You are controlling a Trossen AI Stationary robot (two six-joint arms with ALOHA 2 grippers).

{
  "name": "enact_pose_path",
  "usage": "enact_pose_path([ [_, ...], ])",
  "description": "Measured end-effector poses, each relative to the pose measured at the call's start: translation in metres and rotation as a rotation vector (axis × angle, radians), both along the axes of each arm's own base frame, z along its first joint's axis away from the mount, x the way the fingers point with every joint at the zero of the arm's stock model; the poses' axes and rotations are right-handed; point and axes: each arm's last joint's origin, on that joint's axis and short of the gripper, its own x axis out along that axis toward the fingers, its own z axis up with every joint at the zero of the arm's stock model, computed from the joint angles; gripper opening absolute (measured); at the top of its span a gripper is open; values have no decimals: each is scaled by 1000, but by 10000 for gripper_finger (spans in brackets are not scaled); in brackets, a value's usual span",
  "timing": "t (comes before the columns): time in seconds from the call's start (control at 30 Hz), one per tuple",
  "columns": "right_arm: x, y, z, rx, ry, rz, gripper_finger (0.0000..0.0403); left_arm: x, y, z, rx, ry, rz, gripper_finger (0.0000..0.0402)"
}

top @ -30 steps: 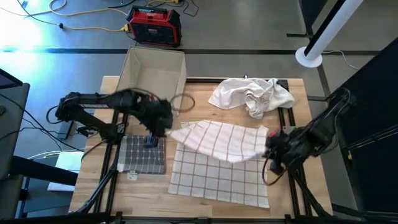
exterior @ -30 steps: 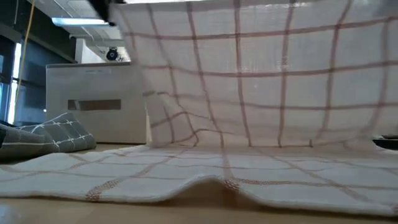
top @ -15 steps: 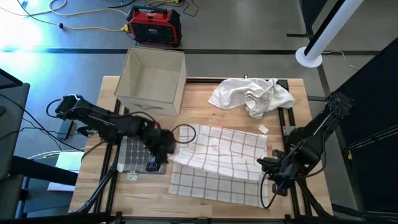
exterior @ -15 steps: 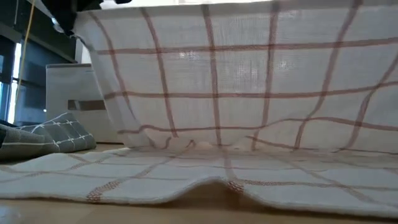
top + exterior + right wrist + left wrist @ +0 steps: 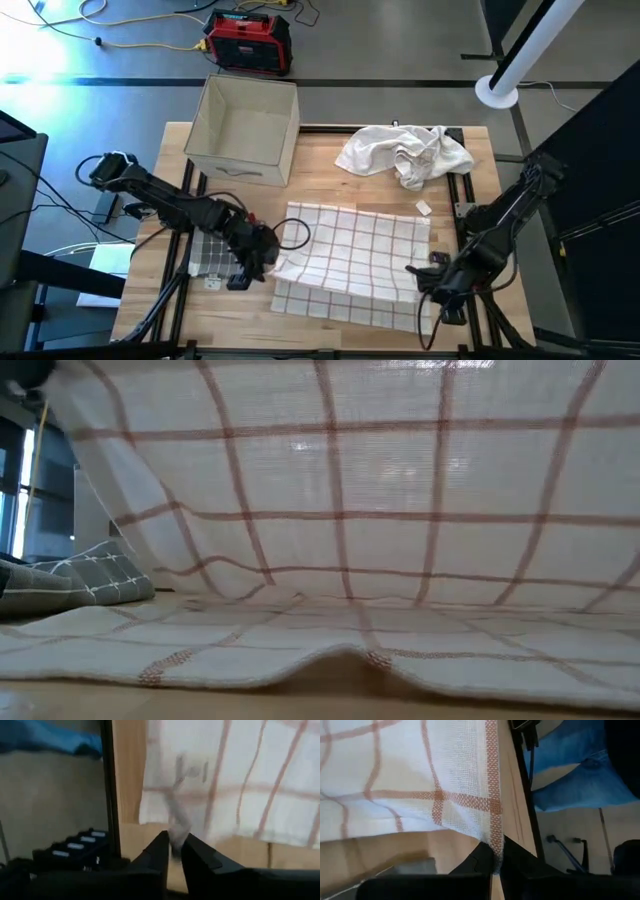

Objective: Fold towel
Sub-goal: Fold the bottom white towel

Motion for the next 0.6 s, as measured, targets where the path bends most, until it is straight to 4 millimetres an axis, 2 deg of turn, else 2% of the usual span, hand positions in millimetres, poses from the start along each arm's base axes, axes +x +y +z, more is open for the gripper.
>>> enact_pose_path([
  [0.1, 4, 6, -12, -2, 76, 12, 65, -5, -6, -4, -8, 39, 7, 32],
  [0.3, 8, 12, -27, -12, 164, 34, 124, -4, -12, -6, -34, 71, 34, 110],
  [0.47, 10, 10, -24, -15, 157, -39, 153, -2, -6, -7, -25, 88, 70, 158],
  [0.6, 18, 11, -13, 39, 7, -144, 152, 2, 4, -8, 36, 70, 151, 166],
])
